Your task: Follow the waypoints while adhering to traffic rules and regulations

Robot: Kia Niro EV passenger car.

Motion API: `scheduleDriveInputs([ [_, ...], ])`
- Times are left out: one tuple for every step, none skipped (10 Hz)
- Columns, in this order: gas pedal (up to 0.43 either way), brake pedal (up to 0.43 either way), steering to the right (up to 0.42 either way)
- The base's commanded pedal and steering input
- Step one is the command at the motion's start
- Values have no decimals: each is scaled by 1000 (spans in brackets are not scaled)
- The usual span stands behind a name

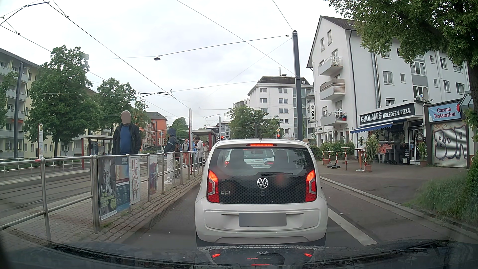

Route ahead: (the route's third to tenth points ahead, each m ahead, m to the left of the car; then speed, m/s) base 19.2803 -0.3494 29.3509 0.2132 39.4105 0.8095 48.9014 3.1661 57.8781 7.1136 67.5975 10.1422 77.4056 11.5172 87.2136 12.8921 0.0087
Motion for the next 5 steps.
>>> scheduleDriveInputs([
  [0,213,-16],
  [0,220,-16],
  [0,220,-16],
  [0,220,-16],
  [0,220,-16],
])
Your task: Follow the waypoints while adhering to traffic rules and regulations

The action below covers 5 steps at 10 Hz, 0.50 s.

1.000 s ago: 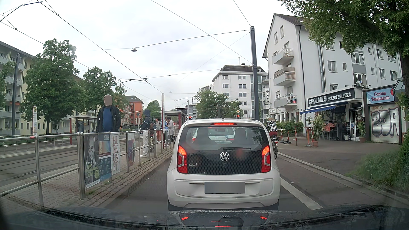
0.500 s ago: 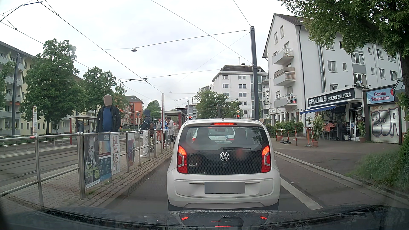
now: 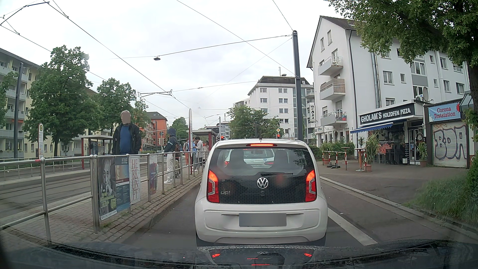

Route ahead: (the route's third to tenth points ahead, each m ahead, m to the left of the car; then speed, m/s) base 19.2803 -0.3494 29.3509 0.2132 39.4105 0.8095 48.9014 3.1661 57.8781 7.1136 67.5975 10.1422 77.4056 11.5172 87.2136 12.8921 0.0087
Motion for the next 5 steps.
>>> scheduleDriveInputs([
  [0,220,-16],
  [0,220,-16],
  [0,220,-16],
  [0,220,-16],
  [0,220,-16],
])
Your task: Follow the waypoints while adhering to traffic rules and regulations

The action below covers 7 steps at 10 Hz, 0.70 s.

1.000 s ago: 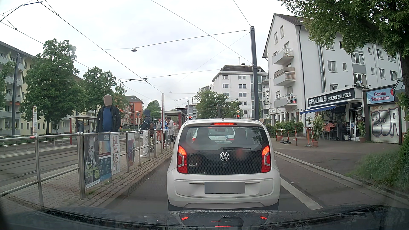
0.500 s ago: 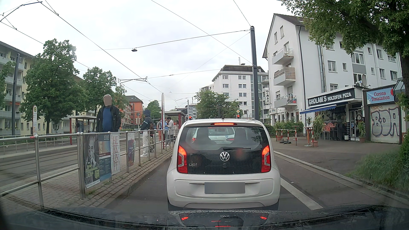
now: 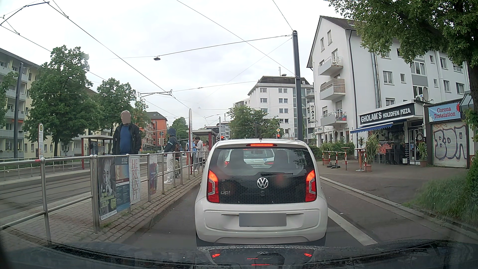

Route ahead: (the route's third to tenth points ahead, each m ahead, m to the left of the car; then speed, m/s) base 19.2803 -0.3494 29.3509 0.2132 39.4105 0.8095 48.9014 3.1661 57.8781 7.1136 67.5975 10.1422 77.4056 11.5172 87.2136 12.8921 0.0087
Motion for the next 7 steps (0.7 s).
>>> scheduleDriveInputs([
  [0,220,-16],
  [0,220,-16],
  [0,220,-16],
  [0,220,-16],
  [0,220,-16],
  [0,220,-16],
  [0,220,-16],
])
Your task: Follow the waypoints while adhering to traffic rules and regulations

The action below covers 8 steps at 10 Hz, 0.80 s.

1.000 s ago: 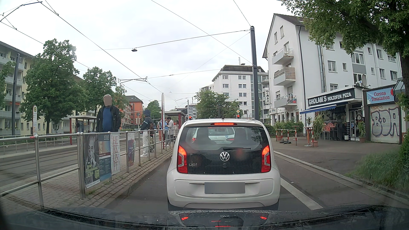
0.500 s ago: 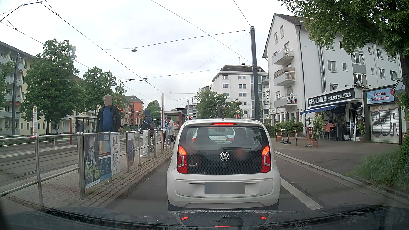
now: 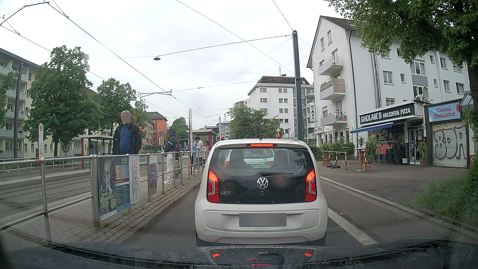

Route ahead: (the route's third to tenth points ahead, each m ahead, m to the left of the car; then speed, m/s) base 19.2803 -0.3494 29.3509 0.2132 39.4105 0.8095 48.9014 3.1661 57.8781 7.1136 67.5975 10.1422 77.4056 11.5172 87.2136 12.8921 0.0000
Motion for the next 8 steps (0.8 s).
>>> scheduleDriveInputs([
  [0,220,-16],
  [0,220,-16],
  [0,220,-16],
  [0,220,-16],
  [0,220,-16],
  [0,220,-16],
  [0,220,-16],
  [0,220,-16],
])
